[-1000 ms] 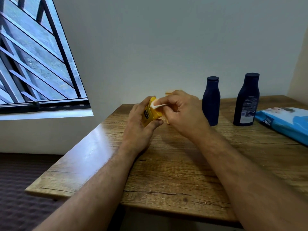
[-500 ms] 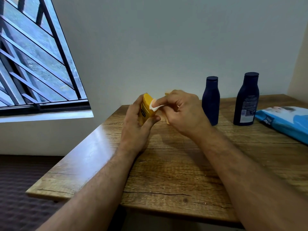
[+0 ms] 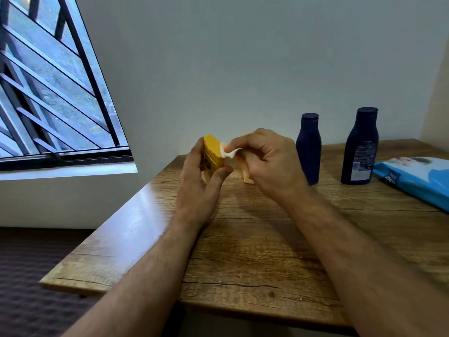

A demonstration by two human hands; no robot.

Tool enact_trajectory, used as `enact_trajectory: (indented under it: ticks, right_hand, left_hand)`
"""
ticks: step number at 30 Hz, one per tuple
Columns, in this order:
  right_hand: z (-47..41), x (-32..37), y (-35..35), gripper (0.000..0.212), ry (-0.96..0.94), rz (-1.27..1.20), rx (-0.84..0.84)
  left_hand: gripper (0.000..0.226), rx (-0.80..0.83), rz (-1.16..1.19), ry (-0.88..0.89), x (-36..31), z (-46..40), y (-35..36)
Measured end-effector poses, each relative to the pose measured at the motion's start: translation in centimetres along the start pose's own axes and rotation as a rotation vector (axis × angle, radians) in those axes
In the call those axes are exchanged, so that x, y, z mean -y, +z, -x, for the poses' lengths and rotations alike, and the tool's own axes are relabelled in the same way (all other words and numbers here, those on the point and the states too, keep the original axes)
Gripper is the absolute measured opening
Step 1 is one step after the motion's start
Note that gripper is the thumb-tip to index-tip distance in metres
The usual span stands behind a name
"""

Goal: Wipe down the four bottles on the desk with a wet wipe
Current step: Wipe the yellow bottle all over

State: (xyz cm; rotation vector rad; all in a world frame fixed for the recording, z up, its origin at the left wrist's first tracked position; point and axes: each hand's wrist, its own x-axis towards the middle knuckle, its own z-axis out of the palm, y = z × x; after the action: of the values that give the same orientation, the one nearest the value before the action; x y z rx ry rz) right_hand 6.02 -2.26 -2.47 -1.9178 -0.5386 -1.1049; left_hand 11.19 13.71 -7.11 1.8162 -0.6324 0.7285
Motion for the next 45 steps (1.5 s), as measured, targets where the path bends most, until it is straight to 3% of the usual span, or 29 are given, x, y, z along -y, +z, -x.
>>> enact_trajectory:
  ticks: [7, 13, 17, 23, 28, 30, 36, 40, 45]
  right_hand:
    - [0.0, 0.0, 0.1, 0.023, 0.023, -0.054, 0.076]
    - [0.0, 0.1, -0.1, 0.023, -0.014, -0.01, -0.033]
    - [0.1, 0.2, 0.1, 0.026, -0.014, -0.018, 0.077]
    - [0.0, 0.3, -0.1, 0.023, -0.036, 0.002, -0.039]
    - [0.2, 0.3, 0.0, 0.023, 0.073, -0.08, 0.113]
    - [0.4, 0.2, 0.3, 0.023, 0.097, -0.044, 0.165]
    - [0.4, 0.4, 0.5, 0.024, 0.203, -0.002, 0.257]
    - [0.6, 0.5, 0.8, 0.02, 0.257, 0.081, 0.499]
    - [0.3, 0.7, 0.5, 0.024, 0.318, -0.056, 0.462]
  left_hand:
    - [0.073, -0.029, -0.059, 0.075, -0.3, 0.1, 0.0]
    - [0.077, -0.047, -0.062, 0.056, -0.2, 0.1, 0.0]
    - [0.075, -0.049, -0.062, 0.083, -0.2, 0.1, 0.0]
    - [0.075, -0.049, -0.019, 0.022, -0.1, 0.0, 0.1]
    - [0.046, -0.006, 0.262, 0.052, -1.0, 0.3, 0.2]
    - [0.038, -0.057, 0.435, -0.05, -1.3, 0.1, 0.1]
    - [0.053, -0.131, 0.86, -0.536, -1.1, -0.7, -0.1]
    - [0.06, -0.26, 0.792, -0.651, -0.3, -1.2, 0.0]
    - [0.041, -0.441, 0.718, -0.765, 0.8, -1.6, -0.4]
